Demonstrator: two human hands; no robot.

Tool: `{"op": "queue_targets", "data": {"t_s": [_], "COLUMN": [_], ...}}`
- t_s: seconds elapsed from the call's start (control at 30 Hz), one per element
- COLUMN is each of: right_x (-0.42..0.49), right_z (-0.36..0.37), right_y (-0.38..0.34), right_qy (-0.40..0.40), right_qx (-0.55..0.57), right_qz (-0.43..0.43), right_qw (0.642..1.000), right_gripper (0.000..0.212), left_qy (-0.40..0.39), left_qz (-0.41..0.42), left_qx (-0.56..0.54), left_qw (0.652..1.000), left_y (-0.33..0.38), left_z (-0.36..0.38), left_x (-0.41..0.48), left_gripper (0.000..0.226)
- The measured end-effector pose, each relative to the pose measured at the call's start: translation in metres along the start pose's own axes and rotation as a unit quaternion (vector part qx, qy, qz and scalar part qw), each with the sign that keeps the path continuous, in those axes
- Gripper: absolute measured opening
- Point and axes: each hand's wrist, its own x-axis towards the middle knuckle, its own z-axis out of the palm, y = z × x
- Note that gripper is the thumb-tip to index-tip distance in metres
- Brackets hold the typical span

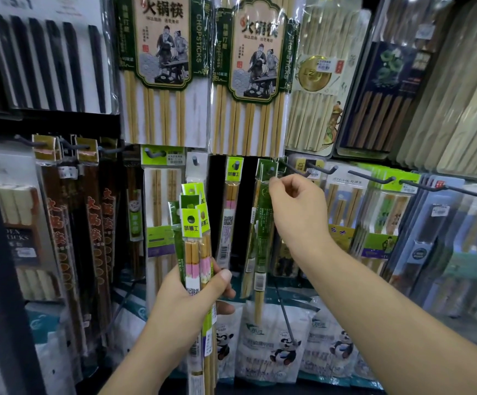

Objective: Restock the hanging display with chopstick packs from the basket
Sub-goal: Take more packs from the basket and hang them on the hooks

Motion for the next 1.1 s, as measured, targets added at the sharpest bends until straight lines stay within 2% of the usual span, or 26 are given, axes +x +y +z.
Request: {"op": "queue_targets", "data": {"t_s": [0.13, 0.2, 0.27, 0.37, 0.4, 0.53, 0.7, 0.8, 0.93, 1.03, 1.1], "right_x": [-0.016, -0.029, -0.042, -0.053, -0.054, -0.052, -0.054, -0.049, -0.033, -0.018, -0.014], "right_z": [0.001, 0.004, 0.01, 0.017, 0.019, 0.018, 0.018, 0.019, 0.021, 0.021, 0.022], "right_y": [0.003, 0.001, -0.003, -0.011, -0.013, -0.014, -0.012, -0.016, -0.029, -0.037, -0.038], "right_qy": [0.03, -0.017, -0.109, -0.208, -0.222, -0.234, -0.255, -0.216, -0.113, -0.066, -0.054], "right_qx": [0.024, 0.054, 0.07, 0.088, 0.093, 0.104, 0.102, 0.1, 0.127, 0.136, 0.116], "right_qz": [0.014, 0.0, -0.015, -0.027, -0.024, -0.001, 0.004, -0.002, -0.002, 0.005, 0.006], "right_qw": [0.999, 0.998, 0.991, 0.974, 0.97, 0.967, 0.962, 0.971, 0.985, 0.988, 0.992], "right_gripper": [0.031, 0.029, 0.02, 0.009, 0.008, 0.011, 0.01, 0.011, 0.018, 0.025, 0.027], "left_qy": [-0.009, -0.01, -0.017, -0.032, -0.035, -0.036, -0.026, -0.017, 0.05, 0.087, 0.084], "left_qz": [0.011, 0.017, 0.029, 0.035, 0.031, 0.022, 0.02, 0.008, 0.013, 0.014, 0.005], "left_qx": [0.015, 0.018, 0.025, 0.018, 0.017, 0.025, 0.02, -0.004, 0.007, 0.069, 0.023], "left_qw": [1.0, 1.0, 0.999, 0.999, 0.999, 0.999, 0.999, 1.0, 0.999, 0.994, 0.996], "left_y": [0.001, 0.0, 0.0, -0.001, -0.001, -0.001, 0.002, 0.006, 0.007, 0.005, 0.006], "left_z": [0.0, -0.001, 0.0, 0.001, 0.001, -0.002, -0.003, -0.002, -0.009, -0.017, -0.018], "left_x": [0.001, 0.002, 0.002, 0.001, 0.001, 0.001, 0.001, 0.0, 0.001, 0.005, 0.006], "left_gripper": [0.006, 0.007, 0.011, 0.029, 0.032, 0.02, 0.023, 0.03, 0.053, 0.044, 0.041]}}
